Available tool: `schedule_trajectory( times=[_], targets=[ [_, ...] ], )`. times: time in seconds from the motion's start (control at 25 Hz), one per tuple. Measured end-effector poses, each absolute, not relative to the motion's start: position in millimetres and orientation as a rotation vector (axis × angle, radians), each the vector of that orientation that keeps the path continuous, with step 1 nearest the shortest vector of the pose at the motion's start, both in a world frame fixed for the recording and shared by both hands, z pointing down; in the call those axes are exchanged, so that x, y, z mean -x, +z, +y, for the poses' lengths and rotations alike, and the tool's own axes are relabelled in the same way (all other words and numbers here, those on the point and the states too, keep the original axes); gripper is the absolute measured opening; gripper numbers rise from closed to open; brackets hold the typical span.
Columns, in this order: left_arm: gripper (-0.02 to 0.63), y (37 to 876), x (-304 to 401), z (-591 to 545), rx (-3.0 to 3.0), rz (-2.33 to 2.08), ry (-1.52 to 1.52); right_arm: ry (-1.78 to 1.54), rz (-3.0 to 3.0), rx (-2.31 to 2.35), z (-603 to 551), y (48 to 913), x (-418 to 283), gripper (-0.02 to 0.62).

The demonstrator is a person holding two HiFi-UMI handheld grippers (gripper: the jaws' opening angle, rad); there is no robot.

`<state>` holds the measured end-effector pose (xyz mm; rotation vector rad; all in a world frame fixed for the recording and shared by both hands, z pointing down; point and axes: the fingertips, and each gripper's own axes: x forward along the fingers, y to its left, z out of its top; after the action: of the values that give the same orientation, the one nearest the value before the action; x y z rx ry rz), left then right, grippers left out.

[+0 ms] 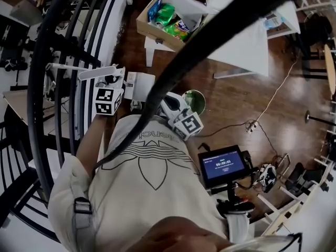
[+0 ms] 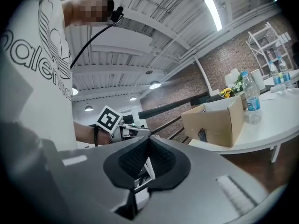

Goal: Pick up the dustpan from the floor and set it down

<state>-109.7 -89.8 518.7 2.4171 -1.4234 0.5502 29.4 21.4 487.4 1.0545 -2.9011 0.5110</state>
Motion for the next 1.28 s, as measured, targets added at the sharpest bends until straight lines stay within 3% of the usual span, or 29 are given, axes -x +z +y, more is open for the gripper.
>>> schedule_trajectory(
  times=[0.4,1.28],
  targets=[
    [0.067,535.3,107.1,-92.9,-2.403,-1.401,0.592,0.549,-2.869,-1.096,24.5,489.8,-38.6,0.002],
    [0.069,712.1,143.3,-149.7,-2.283,-1.390,0.755,0.689,-2.661,-1.109,63.3,530.9,-46.5,0.002]
  ],
)
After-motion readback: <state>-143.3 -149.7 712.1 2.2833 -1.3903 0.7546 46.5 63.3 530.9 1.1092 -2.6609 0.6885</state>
